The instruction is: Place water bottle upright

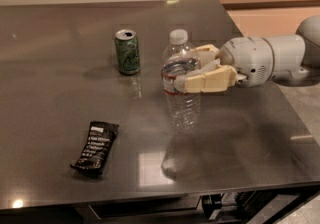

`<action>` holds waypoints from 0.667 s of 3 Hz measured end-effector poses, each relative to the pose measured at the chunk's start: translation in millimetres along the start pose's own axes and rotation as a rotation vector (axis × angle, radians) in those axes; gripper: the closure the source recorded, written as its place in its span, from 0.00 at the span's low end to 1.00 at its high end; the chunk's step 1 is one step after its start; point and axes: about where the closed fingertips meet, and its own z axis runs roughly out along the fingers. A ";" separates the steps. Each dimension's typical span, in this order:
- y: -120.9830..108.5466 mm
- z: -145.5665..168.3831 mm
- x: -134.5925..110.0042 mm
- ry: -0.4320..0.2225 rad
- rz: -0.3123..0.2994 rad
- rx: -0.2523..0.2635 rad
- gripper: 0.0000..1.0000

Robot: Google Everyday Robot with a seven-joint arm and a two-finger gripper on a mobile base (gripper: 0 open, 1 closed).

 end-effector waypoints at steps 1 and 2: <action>2.6 -2.3 8.8 -0.062 -0.021 0.013 1.00; 4.9 -3.1 16.6 -0.114 -0.032 0.008 1.00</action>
Offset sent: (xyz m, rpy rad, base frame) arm -0.0080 -0.0122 -0.0289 0.1881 -0.0102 -0.0191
